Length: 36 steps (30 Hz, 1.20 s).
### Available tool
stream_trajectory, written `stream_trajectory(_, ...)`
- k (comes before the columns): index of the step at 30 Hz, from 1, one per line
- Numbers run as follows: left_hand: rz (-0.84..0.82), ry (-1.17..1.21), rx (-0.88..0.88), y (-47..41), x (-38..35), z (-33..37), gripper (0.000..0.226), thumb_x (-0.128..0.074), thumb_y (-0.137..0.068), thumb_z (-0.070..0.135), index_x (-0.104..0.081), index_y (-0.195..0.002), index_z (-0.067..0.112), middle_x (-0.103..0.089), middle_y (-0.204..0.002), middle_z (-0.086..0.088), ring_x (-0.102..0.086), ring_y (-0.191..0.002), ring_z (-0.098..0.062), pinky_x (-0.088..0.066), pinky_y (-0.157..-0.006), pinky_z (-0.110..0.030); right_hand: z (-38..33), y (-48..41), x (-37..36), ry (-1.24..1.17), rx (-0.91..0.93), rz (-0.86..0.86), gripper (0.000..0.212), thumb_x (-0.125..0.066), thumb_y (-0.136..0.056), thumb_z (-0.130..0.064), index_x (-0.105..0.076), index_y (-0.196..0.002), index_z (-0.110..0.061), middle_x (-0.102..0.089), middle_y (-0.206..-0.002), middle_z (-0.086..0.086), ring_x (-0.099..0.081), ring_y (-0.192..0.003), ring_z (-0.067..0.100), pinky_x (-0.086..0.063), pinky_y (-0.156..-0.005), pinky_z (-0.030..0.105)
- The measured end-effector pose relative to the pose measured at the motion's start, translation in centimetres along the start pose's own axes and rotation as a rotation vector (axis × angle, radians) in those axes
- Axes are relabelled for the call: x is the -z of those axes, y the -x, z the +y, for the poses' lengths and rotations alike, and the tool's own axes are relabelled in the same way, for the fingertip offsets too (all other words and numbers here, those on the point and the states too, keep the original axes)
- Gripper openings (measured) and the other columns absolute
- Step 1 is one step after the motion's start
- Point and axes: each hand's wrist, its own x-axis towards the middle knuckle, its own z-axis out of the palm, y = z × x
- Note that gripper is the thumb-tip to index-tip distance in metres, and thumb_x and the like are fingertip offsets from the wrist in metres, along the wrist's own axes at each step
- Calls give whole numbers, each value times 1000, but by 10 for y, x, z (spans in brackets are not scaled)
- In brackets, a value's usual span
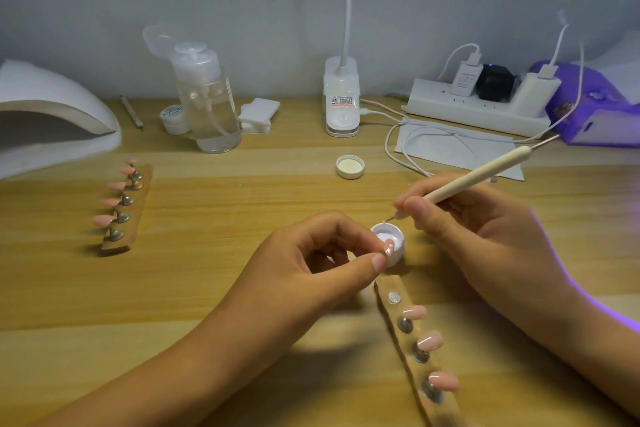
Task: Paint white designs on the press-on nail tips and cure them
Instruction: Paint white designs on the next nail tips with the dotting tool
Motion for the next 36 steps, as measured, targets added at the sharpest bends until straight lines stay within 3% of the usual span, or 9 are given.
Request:
stream_trajectory(3,-4,-14,4,0,0,1,4,-73,-76,31,-72,-79,28,-61,-67,8,-45,-60,-8,-37,-54,-15,5,2,-2,161,83,-48,19,-65,-91,-34,-68,-92,-15,-68,-86,-4,-61,-81,18,-50,-71,27)
stream_trajectory(7,-5,-20,9,0,0,2,5,-73,-76,31,-72,-79,27,-56,-61,12,-42,-56,-5,-35,-51,-12,7,1,0,207,79,-84,16,-62,-92,-32,-68,-92,-17,-65,-84,-4,-57,-77,20,-47,-69,32)
stream_trajectory(16,-17,-29,8,1,0,3,3,-72,-77,30,-72,-79,27,-58,-62,14,-42,-57,-6,-36,-52,-13,8,0,-1,225,84,-133,14,-60,-88,-29,-68,-90,-17,-64,-82,-4,-53,-73,19,-45,-66,28)
stream_trajectory(22,-2,-32,4,0,0,2,6,-73,-77,30,-73,-82,27,-53,-60,11,-40,-55,-6,-34,-51,-11,1,0,2,-58,58,55,11,-65,-84,-28,-63,-89,-18,-65,-82,-5,-59,-80,22,-46,-72,19)
stream_trajectory(25,-4,-27,1,0,-1,3,7,-73,-76,30,-74,-82,27,-53,-59,15,-39,-54,-5,-33,-50,-9,-2,0,5,-324,-5,109,22,-77,-77,-29,-58,-83,-19,-61,-73,-9,-63,-75,9,-48,-71,18)
stream_trajectory(28,-13,0,-4,0,-1,4,8,-74,-76,28,-74,-83,26,-60,-66,17,-40,-58,-4,-35,-53,-8,-2,0,8,-493,-98,43,31,-82,-68,-40,-56,-70,-25,-56,-67,-5,-61,-72,6,-45,-77,26)
stream_trajectory(30,-14,16,-4,0,-2,5,8,-74,-76,26,-74,-84,25,-63,-69,17,-40,-60,-5,-36,-54,-9,-1,1,7,-532,-120,-16,28,-79,-71,-34,-53,-64,-26,-51,-60,-5,-55,-64,6,-43,-80,33)
stream_trajectory(36,-10,23,-6,0,-2,5,7,-73,-74,24,-73,-81,26,-63,-66,17,-39,-62,-8,-35,-54,-11,-6,3,1,-592,-101,-98,19,-63,-78,-18,-51,-65,-20,-52,-58,-1,-53,-54,7,-55,-67,28)
